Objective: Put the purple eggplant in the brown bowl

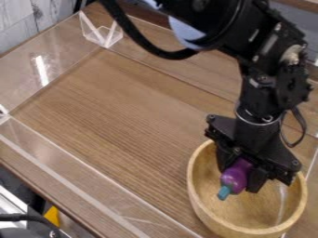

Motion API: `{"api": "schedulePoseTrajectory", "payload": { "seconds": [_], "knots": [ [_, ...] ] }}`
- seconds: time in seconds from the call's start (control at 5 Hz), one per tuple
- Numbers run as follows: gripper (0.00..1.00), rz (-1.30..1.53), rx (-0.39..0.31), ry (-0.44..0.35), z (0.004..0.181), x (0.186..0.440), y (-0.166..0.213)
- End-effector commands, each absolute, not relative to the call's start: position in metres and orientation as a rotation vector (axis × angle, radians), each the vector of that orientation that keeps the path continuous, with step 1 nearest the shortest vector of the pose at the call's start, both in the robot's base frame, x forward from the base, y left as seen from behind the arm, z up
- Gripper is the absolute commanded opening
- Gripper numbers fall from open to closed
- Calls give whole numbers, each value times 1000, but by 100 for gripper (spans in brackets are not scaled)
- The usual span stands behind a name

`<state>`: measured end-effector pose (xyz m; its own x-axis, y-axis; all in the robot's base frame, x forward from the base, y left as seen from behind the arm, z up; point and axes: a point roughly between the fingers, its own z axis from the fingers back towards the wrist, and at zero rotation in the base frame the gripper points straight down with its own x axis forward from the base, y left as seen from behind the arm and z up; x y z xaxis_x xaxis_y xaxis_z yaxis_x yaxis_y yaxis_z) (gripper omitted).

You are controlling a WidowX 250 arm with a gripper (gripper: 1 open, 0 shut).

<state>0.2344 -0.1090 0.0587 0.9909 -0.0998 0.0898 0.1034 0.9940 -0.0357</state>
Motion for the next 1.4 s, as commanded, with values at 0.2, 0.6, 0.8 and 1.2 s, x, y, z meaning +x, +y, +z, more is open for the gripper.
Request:
{"api": "schedulePoseTrajectory", "payload": {
  "seconds": [0.2,0.6,0.8,1.2],
  "knots": [
    [0,-34,-38,-144,65,242,-111],
    [100,-65,-34,-143,60,231,-118],
    [100,-28,-37,-141,63,228,-115],
    [100,-19,-41,-147,77,222,-119]
  ]
}}
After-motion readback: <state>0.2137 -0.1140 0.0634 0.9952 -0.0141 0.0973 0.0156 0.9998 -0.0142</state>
